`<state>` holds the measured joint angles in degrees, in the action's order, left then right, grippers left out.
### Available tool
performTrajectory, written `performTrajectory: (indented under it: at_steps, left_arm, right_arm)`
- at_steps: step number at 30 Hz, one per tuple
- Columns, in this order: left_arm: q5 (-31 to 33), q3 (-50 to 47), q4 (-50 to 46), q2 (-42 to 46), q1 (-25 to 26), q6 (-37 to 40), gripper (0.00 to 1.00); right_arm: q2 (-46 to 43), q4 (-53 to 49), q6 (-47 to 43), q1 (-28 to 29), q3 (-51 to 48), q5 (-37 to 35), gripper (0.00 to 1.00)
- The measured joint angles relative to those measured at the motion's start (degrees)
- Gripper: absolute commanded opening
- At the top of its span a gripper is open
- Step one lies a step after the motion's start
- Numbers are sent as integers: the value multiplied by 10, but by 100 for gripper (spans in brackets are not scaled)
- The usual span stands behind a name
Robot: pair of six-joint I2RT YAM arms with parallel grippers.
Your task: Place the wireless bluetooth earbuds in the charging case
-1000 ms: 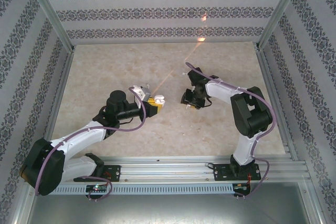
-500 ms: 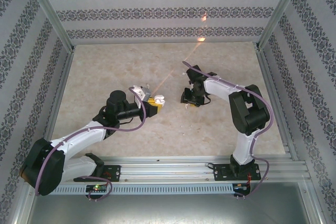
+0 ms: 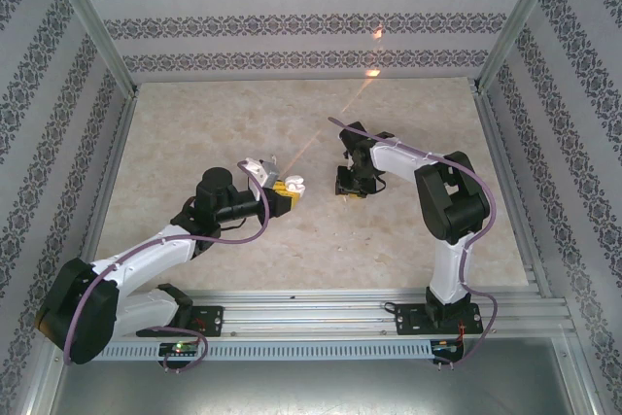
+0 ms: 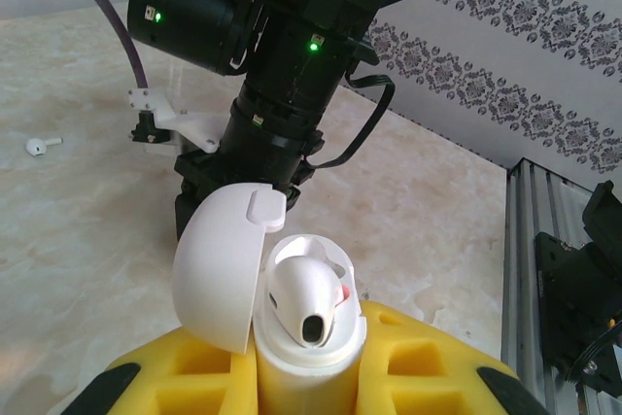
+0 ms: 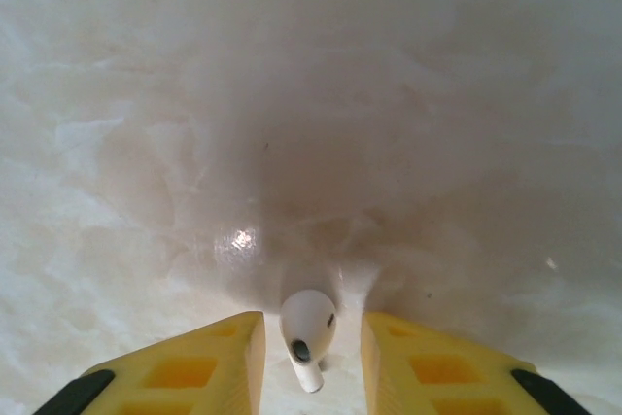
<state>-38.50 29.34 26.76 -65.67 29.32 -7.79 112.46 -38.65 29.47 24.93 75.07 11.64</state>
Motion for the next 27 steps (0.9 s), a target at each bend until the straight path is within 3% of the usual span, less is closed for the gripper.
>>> performTrajectory:
  at_steps: [19,27]
  left_arm:
    - [2,-4,-6,12,0,0,0]
    - [11,-4,-9,35,1,0,0]
  right_arm:
    - [0,-12,-30,14,13,-14,8]
    - [-75,9,-36,30,-20,-18,6]
